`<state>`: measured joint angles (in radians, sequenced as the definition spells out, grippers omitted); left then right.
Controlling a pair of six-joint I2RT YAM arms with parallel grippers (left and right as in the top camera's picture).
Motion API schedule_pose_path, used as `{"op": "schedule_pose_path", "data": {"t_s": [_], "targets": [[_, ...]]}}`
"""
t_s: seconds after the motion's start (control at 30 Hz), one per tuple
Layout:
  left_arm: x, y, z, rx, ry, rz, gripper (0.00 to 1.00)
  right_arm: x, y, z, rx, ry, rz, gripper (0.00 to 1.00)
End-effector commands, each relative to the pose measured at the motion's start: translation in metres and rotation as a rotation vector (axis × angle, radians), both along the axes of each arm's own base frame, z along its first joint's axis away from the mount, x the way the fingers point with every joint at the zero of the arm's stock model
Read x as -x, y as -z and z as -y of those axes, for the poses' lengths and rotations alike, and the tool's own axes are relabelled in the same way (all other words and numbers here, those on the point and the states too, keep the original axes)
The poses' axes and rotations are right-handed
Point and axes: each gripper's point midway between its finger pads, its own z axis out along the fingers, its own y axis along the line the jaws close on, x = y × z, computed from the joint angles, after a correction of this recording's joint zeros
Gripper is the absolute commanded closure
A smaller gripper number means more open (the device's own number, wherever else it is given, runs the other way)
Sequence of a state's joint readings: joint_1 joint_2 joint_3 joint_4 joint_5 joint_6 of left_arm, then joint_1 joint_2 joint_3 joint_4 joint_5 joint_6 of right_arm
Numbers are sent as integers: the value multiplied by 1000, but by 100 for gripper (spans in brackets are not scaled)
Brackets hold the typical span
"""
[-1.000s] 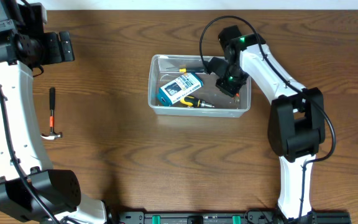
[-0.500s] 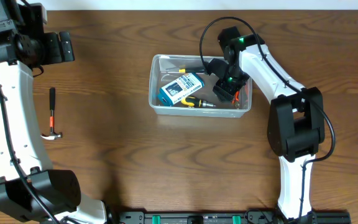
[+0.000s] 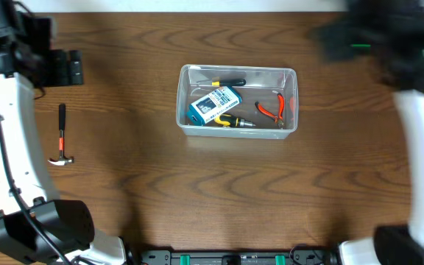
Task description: Pack container
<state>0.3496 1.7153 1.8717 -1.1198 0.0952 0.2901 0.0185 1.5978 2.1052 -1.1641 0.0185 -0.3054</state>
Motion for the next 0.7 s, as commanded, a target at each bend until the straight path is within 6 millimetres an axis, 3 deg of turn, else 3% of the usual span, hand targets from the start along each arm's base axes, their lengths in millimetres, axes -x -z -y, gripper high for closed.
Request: {"op": "schedule_pose_path", "data": {"t_s": [0.0, 0.13, 0.27, 0.4, 0.67], "targets": [[22, 9, -48, -18, -114, -33, 2, 13, 25, 69, -95, 270, -92, 1], [44, 28, -89, 13, -267, -43, 2, 35, 40, 123, -141, 433, -148, 1], [62, 62, -102, 50, -354, -72, 2, 43, 56, 150, -154, 504, -186, 1], [73, 90, -92, 44, -334, -77, 2, 46, 77, 158, -150, 517, -241, 1], [80, 144, -84, -59, -125, -110, 2, 50, 141, 156, -169, 518, -380, 1]]}}
